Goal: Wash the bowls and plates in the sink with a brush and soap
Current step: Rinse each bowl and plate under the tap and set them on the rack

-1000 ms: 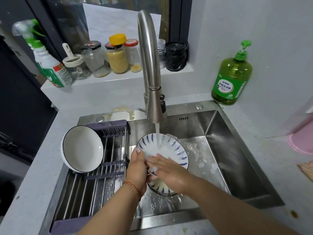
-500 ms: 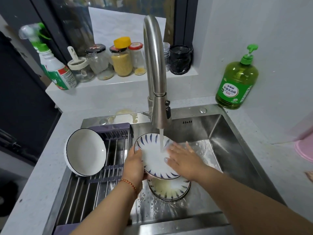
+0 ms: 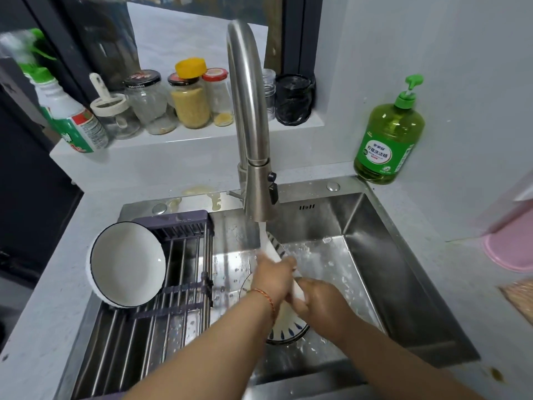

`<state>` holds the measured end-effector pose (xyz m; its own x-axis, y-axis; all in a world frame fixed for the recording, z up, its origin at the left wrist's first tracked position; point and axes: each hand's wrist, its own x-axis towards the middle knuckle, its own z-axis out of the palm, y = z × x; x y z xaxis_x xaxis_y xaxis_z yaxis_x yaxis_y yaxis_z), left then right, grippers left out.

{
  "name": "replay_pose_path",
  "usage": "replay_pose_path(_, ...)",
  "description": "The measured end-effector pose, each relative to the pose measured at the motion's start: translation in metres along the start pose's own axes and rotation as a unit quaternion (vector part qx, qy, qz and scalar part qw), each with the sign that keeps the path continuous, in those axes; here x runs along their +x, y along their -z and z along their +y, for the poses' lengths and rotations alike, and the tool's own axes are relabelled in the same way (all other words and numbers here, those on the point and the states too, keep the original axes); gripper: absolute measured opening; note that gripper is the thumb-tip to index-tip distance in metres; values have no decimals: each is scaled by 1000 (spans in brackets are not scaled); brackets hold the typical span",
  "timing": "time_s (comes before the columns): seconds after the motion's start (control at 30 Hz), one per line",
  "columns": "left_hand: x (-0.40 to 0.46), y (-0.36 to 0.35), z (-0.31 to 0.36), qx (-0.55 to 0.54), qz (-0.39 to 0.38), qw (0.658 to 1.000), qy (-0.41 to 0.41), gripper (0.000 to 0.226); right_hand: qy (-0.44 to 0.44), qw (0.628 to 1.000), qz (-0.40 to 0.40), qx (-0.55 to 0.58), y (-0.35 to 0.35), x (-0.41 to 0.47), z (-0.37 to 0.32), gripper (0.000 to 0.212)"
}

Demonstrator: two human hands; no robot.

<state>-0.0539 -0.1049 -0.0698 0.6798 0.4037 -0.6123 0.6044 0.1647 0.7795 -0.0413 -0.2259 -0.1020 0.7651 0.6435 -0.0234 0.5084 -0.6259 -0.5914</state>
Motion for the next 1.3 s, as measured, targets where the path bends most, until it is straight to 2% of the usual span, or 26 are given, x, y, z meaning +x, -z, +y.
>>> replay_pose_path(0.07,-8,-9,-5,54,-17,998,-11,70,-38,997,2,61,-1,-1,-7,34)
replay_pose_path(0.17,-9,-9,1,72,-10,997,7,65,-75,986,-4,146,2,-4,-15,17)
replay_pose_path(0.23,-1,-3,12,55,3,998,14,61,-99,978,-6,184,4,-4,-17,23)
replay_pose_path(0.3,10,5,23,37,10,999,19,66,-114,973,-13,201,5,-5,-21,15)
replay_pose_path(0.33,16,8,27,30,13,999,23,69,-117,969,-15,216,5,-5,-23,18)
replay_pose_path(0.37,23,11,28,18,14,999,35,65,-131,963,-16,234,5,-5,-26,24)
replay_pose_path(0.43,30,18,29,-25,6,999,22,41,-161,941,-8,298,6,-5,-30,15)
replay_pose_path(0.5,28,27,28,-80,17,996,48,48,-159,923,6,351,11,-3,-34,3)
replay_pose_path(0.53,28,32,25,-84,17,994,61,51,-154,915,15,373,14,-1,-35,6)
replay_pose_path(0.7,37,48,1,-128,0,989,73,70,-166,820,21,548,18,12,-29,25)
replay_pose_path(0.87,34,58,-13,-226,-32,972,61,46,-184,694,7,696,15,27,-19,41)
replay_pose_path(1.03,30,73,-16,-323,-80,941,55,36,-208,607,2,767,5,34,-8,41)
replay_pose_path(1.1,29,80,-16,-344,-98,933,46,36,-215,572,9,792,-3,33,-5,47)
replay_pose_path(1.17,26,85,-13,-351,-114,929,38,34,-205,544,-6,814,-11,32,-5,66)
replay_pose_path(1.2,23,87,-11,-349,-122,928,36,33,-202,538,-15,818,-13,31,-5,69)
replay_pose_path(1.3,20,87,-6,-329,-128,935,32,35,-237,538,9,809,-18,33,-7,42)
